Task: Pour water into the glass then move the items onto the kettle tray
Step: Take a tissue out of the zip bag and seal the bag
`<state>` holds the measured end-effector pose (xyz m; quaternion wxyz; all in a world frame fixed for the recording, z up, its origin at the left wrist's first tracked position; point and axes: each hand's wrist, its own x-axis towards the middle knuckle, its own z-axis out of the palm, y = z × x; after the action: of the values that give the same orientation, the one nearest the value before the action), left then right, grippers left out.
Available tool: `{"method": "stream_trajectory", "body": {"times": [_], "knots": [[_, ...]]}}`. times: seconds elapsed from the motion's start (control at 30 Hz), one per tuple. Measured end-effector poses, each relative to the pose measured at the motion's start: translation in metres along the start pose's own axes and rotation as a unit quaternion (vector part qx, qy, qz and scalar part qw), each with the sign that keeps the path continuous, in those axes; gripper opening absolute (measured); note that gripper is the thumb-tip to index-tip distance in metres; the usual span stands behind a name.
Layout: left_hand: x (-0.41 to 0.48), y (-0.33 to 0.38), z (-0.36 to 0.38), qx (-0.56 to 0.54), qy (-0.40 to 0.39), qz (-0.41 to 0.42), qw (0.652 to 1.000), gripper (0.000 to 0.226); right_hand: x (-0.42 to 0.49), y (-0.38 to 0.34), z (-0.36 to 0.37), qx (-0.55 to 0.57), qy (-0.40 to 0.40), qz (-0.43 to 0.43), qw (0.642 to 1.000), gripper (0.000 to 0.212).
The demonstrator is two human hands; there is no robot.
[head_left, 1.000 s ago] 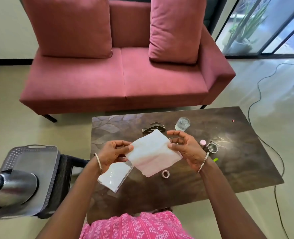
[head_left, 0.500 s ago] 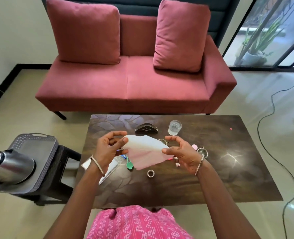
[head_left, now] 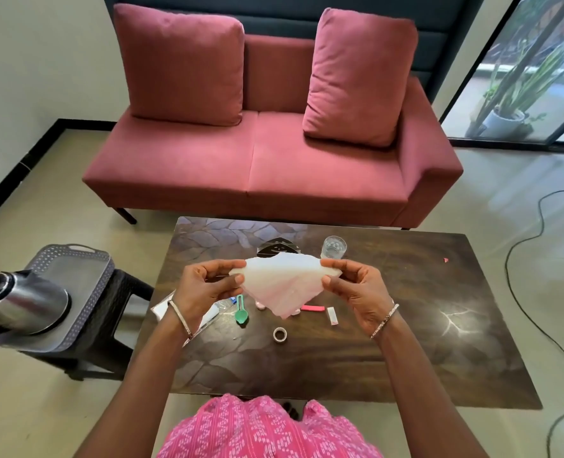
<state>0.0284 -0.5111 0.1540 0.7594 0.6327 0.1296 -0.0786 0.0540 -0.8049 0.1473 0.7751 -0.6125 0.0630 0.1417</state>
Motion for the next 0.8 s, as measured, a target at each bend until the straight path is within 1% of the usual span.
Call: {"method": "stream_trajectory", "body": {"times": [0.1,0.27,0.47,0.57,0.7,0.8], "knots": [[-0.001,-0.004,-0.003,0.01,0.006,0.001,1.0,0.03,0.007,0.0,-0.003,-0.005,0.001,-0.016,1.0,0.03],[0.006,-0.006,-0.012,0.041,0.022,0.011,0.999,0.025,0.023,-0.004,0.003,0.009,0.011,-0.003,1.0,0.026],[0.031,-0.005,-0.013,0.077,0.041,0.006,0.996,0.026,0.049,-0.008,0.001,-0.091,0.031,-0.01,0.995,0.021],[0.047,-0.003,-0.01,0.135,0.056,0.021,0.989,0.026,0.064,-0.006,-0.004,-0.13,0.052,-0.013,0.99,0.018],[0.067,-0.002,-0.009,0.214,0.072,0.056,0.972,0.024,0.079,-0.004,-0.006,-0.155,0.058,0.001,0.986,0.015],[0.083,-0.005,-0.012,0.237,0.075,0.071,0.966,0.023,0.091,0.0,-0.006,-0.18,0.068,0.012,0.981,0.014]]}}
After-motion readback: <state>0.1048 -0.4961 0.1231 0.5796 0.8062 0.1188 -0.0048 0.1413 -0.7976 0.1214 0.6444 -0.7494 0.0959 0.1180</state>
